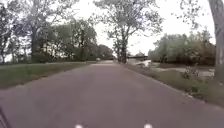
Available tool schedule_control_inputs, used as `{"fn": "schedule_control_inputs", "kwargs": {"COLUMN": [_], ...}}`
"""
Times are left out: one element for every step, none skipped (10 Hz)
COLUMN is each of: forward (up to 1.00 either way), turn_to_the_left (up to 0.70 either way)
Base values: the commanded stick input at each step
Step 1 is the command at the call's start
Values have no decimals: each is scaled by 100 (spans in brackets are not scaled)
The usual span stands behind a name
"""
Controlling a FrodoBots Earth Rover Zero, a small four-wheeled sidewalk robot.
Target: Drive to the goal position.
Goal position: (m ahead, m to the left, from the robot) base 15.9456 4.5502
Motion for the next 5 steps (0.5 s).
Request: {"fn": "schedule_control_inputs", "kwargs": {"forward": [100,100,100,100,100], "turn_to_the_left": [0,0,0,0,0]}}
